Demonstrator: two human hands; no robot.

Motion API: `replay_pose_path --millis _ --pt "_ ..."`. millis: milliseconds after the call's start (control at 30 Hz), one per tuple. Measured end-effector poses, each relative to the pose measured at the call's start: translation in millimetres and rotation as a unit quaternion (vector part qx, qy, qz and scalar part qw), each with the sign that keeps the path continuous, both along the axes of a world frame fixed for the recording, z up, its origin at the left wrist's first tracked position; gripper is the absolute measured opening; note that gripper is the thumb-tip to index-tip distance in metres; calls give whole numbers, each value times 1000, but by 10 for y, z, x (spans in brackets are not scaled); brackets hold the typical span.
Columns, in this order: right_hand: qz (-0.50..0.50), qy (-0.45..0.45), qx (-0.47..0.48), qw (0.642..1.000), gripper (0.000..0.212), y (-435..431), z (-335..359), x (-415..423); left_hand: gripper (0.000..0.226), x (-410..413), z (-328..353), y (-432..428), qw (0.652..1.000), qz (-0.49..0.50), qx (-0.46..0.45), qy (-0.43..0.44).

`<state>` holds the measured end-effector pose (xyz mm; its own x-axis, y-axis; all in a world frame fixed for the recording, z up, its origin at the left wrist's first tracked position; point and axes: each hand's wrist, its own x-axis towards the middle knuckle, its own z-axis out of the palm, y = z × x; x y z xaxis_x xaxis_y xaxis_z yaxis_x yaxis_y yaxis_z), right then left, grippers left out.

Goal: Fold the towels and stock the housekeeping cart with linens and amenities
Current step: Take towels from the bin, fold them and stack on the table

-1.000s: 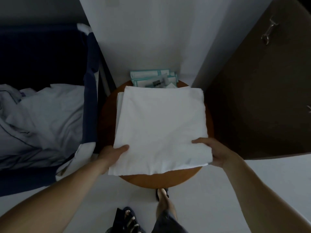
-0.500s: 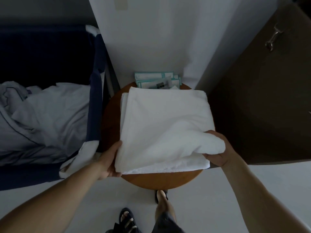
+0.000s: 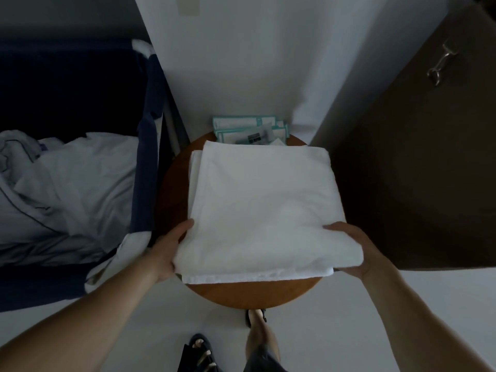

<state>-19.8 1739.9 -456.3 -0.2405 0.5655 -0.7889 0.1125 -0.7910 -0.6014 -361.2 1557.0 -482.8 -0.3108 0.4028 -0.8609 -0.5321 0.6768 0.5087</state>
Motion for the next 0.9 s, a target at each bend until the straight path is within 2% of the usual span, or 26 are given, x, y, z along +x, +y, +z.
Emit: replay_pose_path --millis 67,133,233,367,533,600,700,800,900 --pt "23 20 -66 997 31 -35 -28 79 57 -22 -20 97 999 10 -17 -37" --pt "104 25 -122 987 40 -13 -83 141 65 -27 -109 151 998 22 -24 -50" --pt "144 11 -87 986 63 69 -177 130 73 -45 -185 250 999 23 -20 -24" --pt "69 -2 -32 997 49 363 -241 -68 68 -126 -180 607 999 -13 0 43" --pt "42 -41 78 995 70 737 -251 -440 55 -169 -149 1039 988 -79 65 117" --pt "58 -70 128 988 68 748 -227 -549 45 -142 -121 1058 977 -102 81 168" --pt "58 -96 210 971 68 688 -129 -625 28 -93 -47 919 969 -82 127 193" --pt "59 -100 263 958 62 674 -27 -661 22 -110 -22 724 961 -52 159 219" --pt "54 -87 247 964 55 767 -45 -743 24 -168 -95 645 955 -28 151 256"
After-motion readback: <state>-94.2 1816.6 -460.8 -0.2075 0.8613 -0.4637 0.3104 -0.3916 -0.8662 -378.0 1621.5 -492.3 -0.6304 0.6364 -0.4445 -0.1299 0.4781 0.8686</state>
